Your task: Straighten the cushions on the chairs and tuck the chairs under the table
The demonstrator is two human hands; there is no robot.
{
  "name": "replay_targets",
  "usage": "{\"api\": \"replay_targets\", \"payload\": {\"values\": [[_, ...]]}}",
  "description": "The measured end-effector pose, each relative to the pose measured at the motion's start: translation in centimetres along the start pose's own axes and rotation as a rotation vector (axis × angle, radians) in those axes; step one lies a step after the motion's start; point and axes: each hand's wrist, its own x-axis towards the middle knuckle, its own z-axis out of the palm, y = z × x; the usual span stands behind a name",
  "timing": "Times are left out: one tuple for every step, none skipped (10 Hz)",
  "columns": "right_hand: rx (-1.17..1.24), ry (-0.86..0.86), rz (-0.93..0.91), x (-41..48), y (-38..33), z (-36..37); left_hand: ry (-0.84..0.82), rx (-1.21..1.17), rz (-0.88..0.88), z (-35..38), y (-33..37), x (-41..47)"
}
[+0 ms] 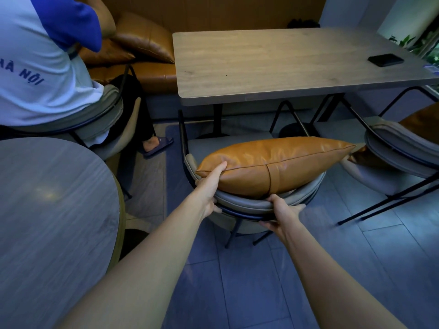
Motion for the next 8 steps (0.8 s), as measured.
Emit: {"api": "replay_targets", "payload": {"values": [[-0.005, 0.004, -0.006, 0.2, 0.0, 0.0, -0.006, -0.013, 0.005, 0.0, 0.0, -0.1], [-0.006, 0.009, -0.016, 0.3, 0.1, 0.1, -0.012, -0.011, 0.008, -0.1, 0.0, -0.1], [0.023, 0.001, -0.015, 0.3, 0.4, 0.1, -0.005, -0.01, 0.003, -0.2, 0.0, 0.2], [0.006, -0.004, -0.01, 0.8, 0.5, 0.0, 0.006, -0.013, 0.004, -0.1, 0.0, 0.3], [-0.062, -0.039, 0.019, 1.1, 0.5, -0.7, 0.005, 0.009, 0.002, -0.1, 0.0, 0.6], [-0.257, -0.07, 0.007, 0.7, -0.3, -1.7, -0.027, 0.067, 0.019, -0.1, -0.1, 0.1], [-0.624, -0.019, -0.063, -0.2, -1.5, -2.4, 0.035, 0.26, 0.058, -0.7, -1.1, 0.0], [-0.922, 0.042, -0.148, -2.4, -2.5, -2.8, 0.077, 0.504, 0.088, -1.8, -2.5, -0.7]]}}
